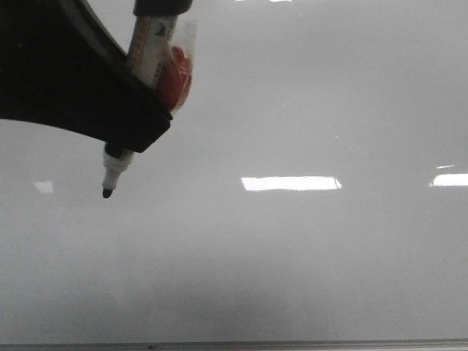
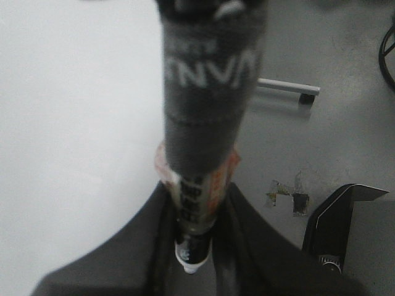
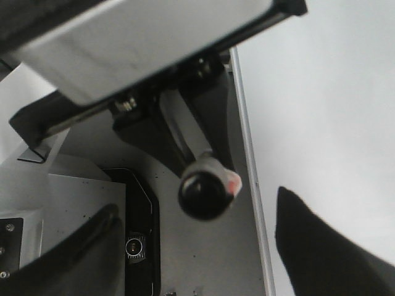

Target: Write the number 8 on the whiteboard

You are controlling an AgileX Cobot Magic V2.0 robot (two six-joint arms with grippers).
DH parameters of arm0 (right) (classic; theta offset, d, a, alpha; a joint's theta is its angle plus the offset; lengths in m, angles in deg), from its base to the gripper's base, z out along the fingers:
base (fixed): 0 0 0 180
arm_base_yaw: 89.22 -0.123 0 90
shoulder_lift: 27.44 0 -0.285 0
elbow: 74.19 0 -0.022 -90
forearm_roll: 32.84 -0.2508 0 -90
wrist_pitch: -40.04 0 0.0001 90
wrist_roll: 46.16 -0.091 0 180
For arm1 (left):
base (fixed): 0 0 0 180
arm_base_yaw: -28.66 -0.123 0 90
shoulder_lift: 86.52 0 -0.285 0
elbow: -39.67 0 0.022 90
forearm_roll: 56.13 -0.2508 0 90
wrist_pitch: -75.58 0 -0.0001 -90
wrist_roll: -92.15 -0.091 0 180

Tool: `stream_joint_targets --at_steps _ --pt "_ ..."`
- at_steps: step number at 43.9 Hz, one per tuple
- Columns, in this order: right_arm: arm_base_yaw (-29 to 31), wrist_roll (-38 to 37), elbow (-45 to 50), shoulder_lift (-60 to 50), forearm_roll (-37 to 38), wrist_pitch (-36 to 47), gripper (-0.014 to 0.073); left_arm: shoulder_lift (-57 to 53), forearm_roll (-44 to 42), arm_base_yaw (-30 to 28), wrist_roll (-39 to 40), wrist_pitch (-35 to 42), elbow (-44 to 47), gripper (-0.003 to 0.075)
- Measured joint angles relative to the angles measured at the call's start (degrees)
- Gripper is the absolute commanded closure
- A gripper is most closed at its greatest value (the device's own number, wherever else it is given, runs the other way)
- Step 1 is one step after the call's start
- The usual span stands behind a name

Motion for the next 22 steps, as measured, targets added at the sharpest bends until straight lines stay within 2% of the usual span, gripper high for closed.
stream_joint_targets --at_steps 7,10,22 --pt "-1.44 0.00 -4.42 4.99 0.00 -2.10 0.0059 0.00 0.00 0.00 0.00 0.24 0.00 0.0741" --pt "-1.44 0.00 -5.50 6.84 0.00 -2.53 0.0095 0.00 0.00 0.00 0.00 0.30 0.00 0.0741" --pt "-1.44 0.00 -6.53 9.98 0.00 -3.22 0.0417 0.00 0.00 0.00 0.00 0.36 0.00 0.0741"
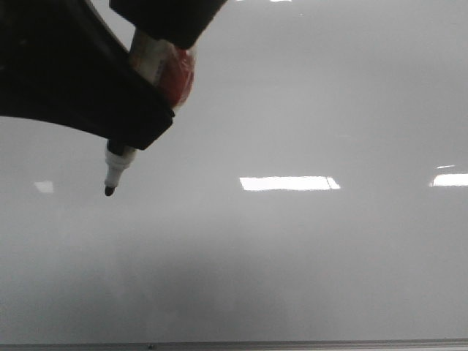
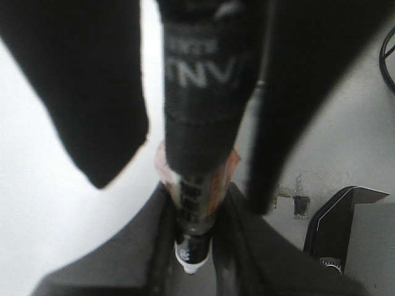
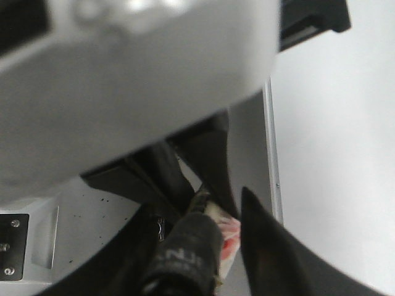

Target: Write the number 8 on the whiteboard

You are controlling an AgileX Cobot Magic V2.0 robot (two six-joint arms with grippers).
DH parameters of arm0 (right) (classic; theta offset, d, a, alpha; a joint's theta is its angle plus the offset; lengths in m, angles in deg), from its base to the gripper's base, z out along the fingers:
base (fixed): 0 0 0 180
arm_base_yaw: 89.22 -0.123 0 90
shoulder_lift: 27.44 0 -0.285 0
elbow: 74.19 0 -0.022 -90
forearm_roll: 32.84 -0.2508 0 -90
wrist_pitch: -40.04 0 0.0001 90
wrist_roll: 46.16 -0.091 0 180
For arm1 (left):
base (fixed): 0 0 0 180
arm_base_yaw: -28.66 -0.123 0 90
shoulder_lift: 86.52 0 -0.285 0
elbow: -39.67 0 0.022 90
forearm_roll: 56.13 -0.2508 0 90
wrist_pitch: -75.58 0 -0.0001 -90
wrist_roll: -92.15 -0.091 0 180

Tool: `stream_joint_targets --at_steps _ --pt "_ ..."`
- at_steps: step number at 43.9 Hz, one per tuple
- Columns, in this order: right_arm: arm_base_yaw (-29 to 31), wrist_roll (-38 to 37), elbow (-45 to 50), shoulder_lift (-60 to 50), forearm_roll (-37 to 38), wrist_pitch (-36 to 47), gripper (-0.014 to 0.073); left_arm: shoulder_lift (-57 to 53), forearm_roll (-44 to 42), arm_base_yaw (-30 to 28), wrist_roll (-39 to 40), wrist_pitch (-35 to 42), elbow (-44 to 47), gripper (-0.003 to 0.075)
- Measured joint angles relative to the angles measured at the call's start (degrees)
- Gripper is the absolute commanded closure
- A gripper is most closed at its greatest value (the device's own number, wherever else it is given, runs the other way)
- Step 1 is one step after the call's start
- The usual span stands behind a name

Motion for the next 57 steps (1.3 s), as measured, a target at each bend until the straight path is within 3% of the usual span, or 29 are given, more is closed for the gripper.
stream_joint_targets --at_steps 6,10,17,21,27,35,40,46,51,57 --pt "0.00 0.19 -0.23 0.21 0.26 -0.23 0.0574 0.00 0.34 0.00 0.75 -0.11 0.00 0.0731" --pt "0.00 0.34 -0.36 0.43 0.74 -0.58 0.0666 0.11 0.34 0.00 1.03 -0.11 0.00 0.0647" --pt "0.00 0.09 -0.40 0.43 2.22 -0.73 0.0661 0.10 0.21 0.00 0.92 0.26 0.00 0.0336" --pt "0.63 -0.43 -0.40 0.79 3.91 -1.51 0.0661 -0.20 0.21 0.11 2.01 1.45 0.00 0.0253" --pt "4.72 -1.05 -0.07 0.80 3.77 -2.19 0.0661 -2.00 0.11 0.11 4.52 1.96 0.66 0.0317" --pt "16.27 -0.29 6.04 -3.03 -1.59 -0.64 0.0661 -11.27 0.11 -2.92 8.38 4.09 7.98 0.0491" --pt "24.88 3.01 12.87 -6.66 -11.00 3.70 0.0661 -21.60 0.77 -5.60 11.46 6.65 14.49 0.0603" --pt "31.49 10.82 19.91 -8.24 -27.40 8.04 0.0661 -34.03 4.06 -7.39 12.48 9.80 19.58 0.0738" --pt "32.96 19.09 24.31 -8.13 -42.27 10.87 0.0661 -42.00 5.11 -7.68 12.61 10.71 21.67 0.0741" --pt "33.05 25.16 25.36 -5.64 -52.26 11.80 0.0661 -46.20 5.37 -7.68 12.61 10.83 22.64 0.0741"
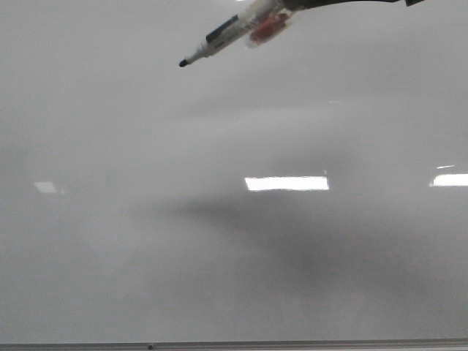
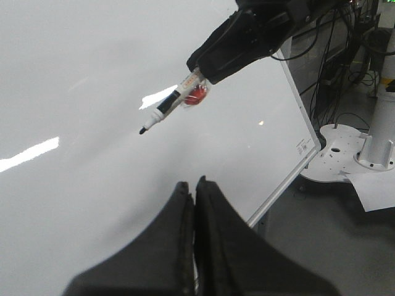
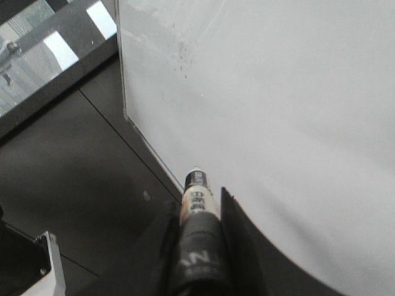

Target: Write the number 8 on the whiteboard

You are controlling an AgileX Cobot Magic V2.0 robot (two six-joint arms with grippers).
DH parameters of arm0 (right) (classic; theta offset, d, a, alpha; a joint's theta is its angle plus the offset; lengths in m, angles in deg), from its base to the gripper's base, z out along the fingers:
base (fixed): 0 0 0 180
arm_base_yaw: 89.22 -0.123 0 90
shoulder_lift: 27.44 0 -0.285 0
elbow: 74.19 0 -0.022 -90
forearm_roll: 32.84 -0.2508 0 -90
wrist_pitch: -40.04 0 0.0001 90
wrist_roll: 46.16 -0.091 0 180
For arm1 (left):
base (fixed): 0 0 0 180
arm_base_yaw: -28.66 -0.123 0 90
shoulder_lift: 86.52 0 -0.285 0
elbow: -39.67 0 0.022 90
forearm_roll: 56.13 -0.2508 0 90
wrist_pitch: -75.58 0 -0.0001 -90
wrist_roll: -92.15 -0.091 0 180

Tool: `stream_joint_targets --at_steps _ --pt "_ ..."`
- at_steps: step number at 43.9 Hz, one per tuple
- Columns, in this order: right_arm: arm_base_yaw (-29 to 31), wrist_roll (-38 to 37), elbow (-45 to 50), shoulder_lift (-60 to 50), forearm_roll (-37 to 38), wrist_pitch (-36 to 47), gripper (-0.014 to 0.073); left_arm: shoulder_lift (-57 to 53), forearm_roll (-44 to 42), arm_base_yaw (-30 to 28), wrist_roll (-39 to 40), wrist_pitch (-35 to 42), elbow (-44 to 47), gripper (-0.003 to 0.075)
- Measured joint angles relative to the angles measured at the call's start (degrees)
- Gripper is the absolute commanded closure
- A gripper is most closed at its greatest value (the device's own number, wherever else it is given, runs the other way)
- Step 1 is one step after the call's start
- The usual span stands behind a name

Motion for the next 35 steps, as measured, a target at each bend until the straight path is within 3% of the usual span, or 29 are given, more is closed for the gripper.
stream_joint_targets --at_steps 12,27,35 --pt "-0.25 7.58 -0.38 9.97 -10.77 3.67 0.0661 -0.38 0.09 0.00 0.00 0.00 0.22 0.0741" --pt "-5.89 10.97 -6.25 18.16 -12.76 14.50 0.0661 -0.38 0.09 0.00 0.00 0.00 0.22 0.0741" --pt "-8.46 11.66 -8.94 21.45 -14.04 15.48 0.0661 -0.38 0.09 0.00 0.00 0.00 0.22 0.0741"
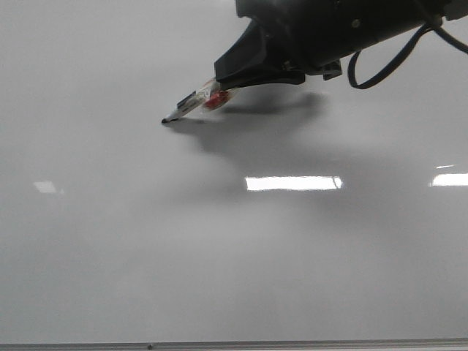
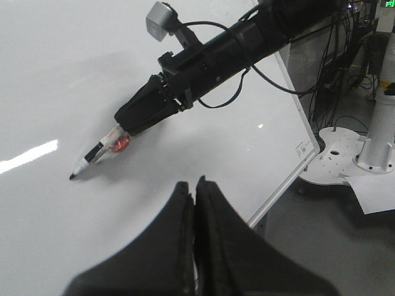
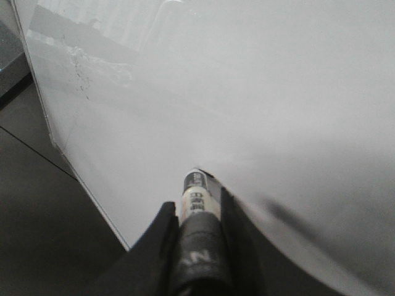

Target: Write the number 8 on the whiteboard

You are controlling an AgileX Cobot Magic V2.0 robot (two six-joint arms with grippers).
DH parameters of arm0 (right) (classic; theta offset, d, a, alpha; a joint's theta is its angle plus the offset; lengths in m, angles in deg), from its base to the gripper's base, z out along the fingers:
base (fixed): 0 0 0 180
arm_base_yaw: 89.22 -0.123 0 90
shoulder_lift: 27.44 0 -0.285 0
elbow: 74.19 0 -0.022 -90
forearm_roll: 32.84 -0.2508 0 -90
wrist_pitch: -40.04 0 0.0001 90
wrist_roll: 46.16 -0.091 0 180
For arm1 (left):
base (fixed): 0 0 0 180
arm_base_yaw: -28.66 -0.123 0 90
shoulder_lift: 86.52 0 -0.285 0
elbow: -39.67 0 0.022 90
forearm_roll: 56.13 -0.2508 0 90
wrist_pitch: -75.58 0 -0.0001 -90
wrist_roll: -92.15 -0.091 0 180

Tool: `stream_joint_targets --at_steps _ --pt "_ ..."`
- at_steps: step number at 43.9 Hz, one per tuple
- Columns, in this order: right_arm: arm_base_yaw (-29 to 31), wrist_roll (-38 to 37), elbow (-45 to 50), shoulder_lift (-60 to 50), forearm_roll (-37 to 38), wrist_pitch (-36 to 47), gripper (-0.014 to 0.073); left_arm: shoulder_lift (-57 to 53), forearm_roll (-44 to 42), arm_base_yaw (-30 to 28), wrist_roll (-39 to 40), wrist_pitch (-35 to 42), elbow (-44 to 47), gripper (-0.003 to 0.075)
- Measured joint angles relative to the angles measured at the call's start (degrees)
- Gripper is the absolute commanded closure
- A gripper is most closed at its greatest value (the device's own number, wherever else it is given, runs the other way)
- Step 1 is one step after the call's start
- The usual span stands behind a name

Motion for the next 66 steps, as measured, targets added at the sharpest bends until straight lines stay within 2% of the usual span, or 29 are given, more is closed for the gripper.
stream_joint_targets --at_steps 11,26,34,41,52,66 --pt "-1.35 0.14 0.97 2.90 -0.15 -0.20 0.0661 0.00 0.00 0.00 0.00 0.11 0.00 0.0741" --pt "4.03 1.19 10.67 -1.35 2.06 -0.40 0.0661 0.00 0.00 0.00 0.00 0.11 0.14 0.0741" --pt "3.87 2.33 13.33 -0.79 3.37 -0.04 0.0661 0.00 0.00 0.00 0.00 0.11 0.14 0.0741" --pt "1.20 2.73 12.67 2.11 2.52 0.54 0.0661 0.00 0.00 0.00 0.00 0.11 0.14 0.0741" --pt "-4.50 2.95 6.32 6.89 -0.68 0.80 0.0661 0.00 0.00 0.00 0.00 0.11 0.14 0.0741" --pt "-5.19 2.95 3.67 7.28 -3.22 0.52 0.0661 0.00 0.00 0.00 0.00 0.11 0.14 0.0741"
